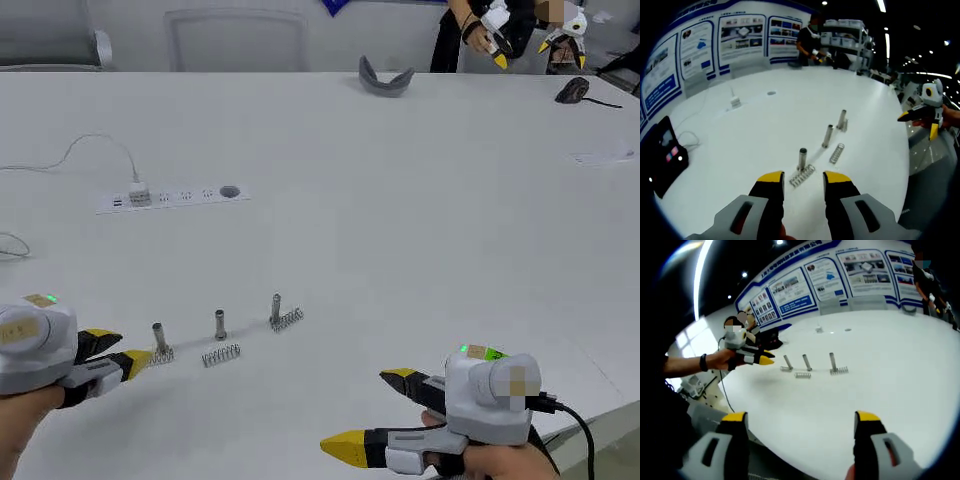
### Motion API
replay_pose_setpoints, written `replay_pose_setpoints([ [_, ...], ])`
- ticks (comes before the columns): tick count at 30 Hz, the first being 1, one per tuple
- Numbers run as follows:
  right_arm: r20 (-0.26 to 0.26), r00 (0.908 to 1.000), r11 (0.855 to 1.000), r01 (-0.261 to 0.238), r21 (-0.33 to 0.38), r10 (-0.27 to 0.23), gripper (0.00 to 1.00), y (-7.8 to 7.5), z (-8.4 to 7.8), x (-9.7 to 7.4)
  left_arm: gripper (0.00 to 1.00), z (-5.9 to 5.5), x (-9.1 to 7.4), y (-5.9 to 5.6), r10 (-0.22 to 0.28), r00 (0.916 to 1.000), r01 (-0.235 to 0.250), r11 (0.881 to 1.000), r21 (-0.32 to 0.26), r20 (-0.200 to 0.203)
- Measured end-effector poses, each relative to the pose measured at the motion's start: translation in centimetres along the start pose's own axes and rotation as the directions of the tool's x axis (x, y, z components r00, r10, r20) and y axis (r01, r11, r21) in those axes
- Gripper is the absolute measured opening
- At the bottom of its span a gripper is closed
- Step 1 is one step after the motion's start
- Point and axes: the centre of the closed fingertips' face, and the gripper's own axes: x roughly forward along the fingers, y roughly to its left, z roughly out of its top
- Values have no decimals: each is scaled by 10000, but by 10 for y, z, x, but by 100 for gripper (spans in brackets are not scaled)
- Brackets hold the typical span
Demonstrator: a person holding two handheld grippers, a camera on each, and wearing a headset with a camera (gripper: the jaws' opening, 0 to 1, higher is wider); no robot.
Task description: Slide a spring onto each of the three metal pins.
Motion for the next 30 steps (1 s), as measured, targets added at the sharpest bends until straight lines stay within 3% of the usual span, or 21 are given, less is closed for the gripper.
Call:
replay_pose_setpoints([
  [21,-158,9995,9992,-295,-278,290,89,-2,3,9,49,-13,-30,-9,184,9998,-180,9993,-328,120],
  [30,-177,9990,9981,-421,-459,413,89,-2,10,14,57,-15,-43,-13,229,9990,-206,9980,-602,377],
])
